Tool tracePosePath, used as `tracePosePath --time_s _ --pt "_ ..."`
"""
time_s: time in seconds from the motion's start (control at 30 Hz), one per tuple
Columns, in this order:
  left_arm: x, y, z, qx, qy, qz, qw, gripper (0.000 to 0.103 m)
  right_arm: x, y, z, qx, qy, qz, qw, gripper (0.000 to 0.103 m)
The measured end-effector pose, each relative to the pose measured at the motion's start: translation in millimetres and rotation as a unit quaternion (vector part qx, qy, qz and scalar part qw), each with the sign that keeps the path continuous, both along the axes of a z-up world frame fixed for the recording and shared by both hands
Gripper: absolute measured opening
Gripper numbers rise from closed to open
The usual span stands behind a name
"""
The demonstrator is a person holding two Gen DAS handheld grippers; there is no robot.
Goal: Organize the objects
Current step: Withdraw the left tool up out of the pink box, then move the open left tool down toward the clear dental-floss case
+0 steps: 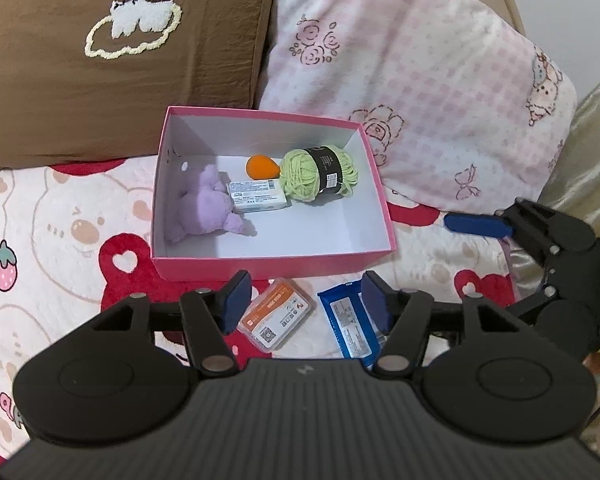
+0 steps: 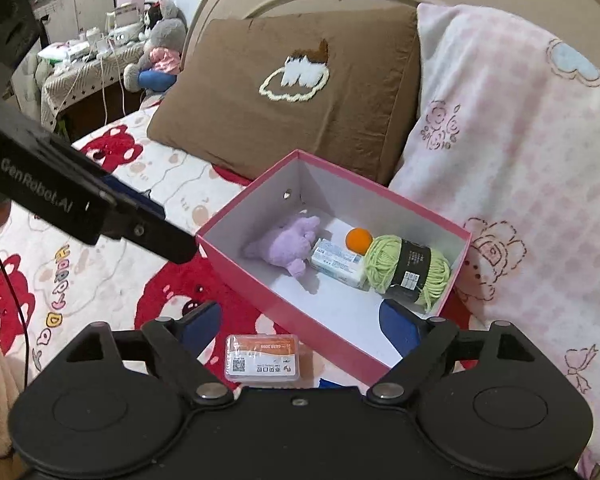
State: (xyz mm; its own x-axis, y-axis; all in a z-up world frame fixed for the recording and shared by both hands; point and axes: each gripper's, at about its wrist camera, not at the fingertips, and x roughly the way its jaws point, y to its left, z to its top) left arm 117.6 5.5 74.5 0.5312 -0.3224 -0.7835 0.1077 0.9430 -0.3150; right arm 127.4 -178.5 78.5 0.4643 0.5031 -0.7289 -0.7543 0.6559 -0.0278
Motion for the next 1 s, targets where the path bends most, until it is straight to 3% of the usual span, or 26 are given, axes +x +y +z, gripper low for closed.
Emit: tracePosePath --time_s 0.13,0.43,0.87,1.0 --pt "-10 -1 1 0.012 0.001 0.006 0.9999 0.077 -13 -6 5 0.005 -0.021 0.003 1.000 0.095" --pt "-33 -5 0 0.002 -0.002 -0.020 0.9998 0.092 -41 -12 5 0.006 -0.051 0.029 0.998 0.095" --pt "-54 0 -18 -0.021 0.007 -0.022 0.9995 0.093 -63 -23 -5 0.049 -0.030 0.062 0.996 0.095" --pt "-56 1 -28 -0.017 0.011 -0.021 0.9996 0.093 -69 -19 -13 0.030 -0.022 0.071 0.997 0.095"
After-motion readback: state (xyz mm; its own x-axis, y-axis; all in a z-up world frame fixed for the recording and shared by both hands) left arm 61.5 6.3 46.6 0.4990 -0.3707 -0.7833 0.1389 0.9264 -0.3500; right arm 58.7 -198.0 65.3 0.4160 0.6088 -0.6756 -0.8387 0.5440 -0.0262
